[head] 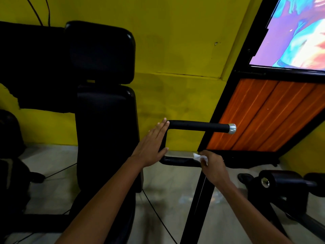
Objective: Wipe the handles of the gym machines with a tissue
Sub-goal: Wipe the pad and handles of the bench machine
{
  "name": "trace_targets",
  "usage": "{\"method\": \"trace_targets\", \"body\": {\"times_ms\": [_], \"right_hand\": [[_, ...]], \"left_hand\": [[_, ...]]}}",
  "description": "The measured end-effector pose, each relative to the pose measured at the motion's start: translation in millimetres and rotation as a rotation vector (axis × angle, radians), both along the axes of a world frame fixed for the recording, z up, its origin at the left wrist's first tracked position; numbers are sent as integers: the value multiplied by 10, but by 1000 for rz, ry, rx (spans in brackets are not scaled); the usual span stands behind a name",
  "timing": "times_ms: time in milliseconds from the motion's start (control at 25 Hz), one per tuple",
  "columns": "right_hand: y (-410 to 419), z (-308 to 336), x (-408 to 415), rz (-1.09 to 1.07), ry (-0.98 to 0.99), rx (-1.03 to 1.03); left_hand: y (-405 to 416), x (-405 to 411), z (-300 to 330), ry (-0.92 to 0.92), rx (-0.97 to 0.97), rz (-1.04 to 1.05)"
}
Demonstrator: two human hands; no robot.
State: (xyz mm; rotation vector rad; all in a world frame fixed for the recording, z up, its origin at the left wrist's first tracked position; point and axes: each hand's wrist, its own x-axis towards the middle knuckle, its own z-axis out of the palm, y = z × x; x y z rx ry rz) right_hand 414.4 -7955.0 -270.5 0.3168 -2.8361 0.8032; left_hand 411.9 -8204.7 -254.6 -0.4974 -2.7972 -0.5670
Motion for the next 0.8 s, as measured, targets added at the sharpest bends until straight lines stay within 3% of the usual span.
{"method": "trace_targets", "body": {"times_ms": [440,600,800], "right_hand": [[56,-189,-137,-77,203,272],[-47,-348,-183,-54,148,375],[-245,-471,-155,-93,5,420]], "left_hand": [[283,-834,116,138,-378,-109],[272,-910,41,244,-333,-157],[210,-917,80,210,-286,-230]]}}
